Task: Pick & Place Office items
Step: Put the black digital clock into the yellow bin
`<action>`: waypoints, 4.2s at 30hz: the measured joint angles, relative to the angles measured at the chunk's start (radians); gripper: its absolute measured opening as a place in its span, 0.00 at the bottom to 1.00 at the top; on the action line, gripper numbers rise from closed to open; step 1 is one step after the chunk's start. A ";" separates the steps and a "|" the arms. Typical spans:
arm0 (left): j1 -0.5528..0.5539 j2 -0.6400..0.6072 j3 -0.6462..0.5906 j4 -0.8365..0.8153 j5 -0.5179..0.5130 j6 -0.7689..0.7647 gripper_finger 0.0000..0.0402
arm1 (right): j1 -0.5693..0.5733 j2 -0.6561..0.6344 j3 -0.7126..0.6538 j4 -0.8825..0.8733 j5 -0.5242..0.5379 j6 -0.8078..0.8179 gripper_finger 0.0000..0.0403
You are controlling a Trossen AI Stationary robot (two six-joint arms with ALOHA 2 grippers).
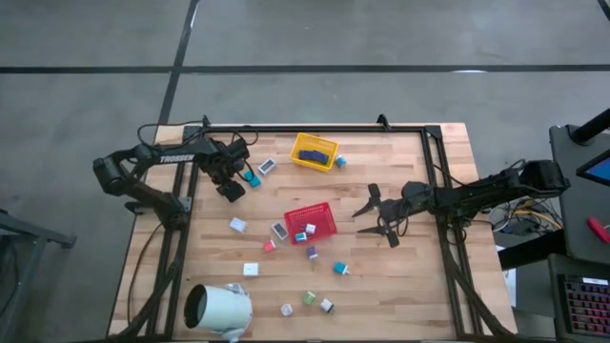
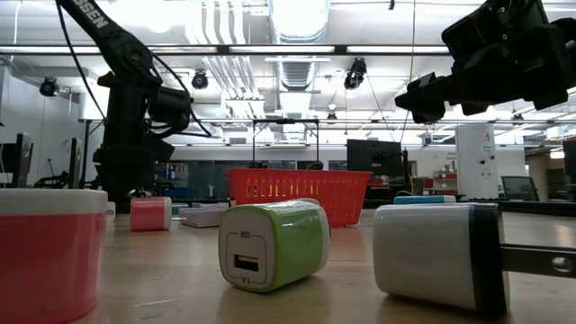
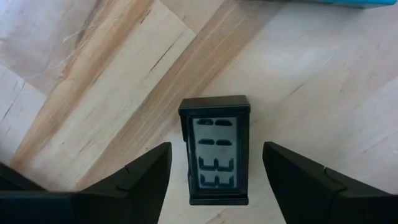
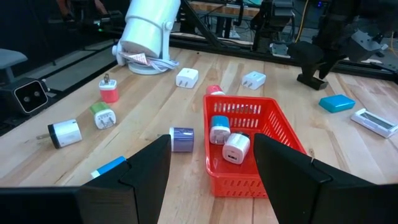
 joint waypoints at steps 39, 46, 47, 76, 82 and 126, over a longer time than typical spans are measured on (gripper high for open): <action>-0.017 -0.013 0.045 -0.046 0.018 0.027 0.30 | 0.000 0.000 0.000 0.000 0.001 -0.005 0.56; -0.032 -0.013 0.054 -0.061 0.018 0.008 0.58 | 0.000 0.000 0.000 -0.002 0.000 -0.002 0.56; -0.032 -0.013 0.050 -0.062 0.018 0.000 0.60 | 0.000 0.000 0.000 -0.002 0.000 -0.002 0.56; 0.054 0.066 -0.002 0.039 -0.010 -0.023 0.63 | 0.000 0.000 -0.003 -0.003 -0.004 -0.008 0.56; 0.054 0.075 -0.007 0.045 0.009 -0.024 0.59 | 0.000 0.000 -0.003 -0.003 -0.004 -0.008 0.56; 0.002 -0.162 -0.018 0.189 0.044 0.064 0.32 | 0.000 0.000 -0.004 -0.002 -0.002 -0.016 0.56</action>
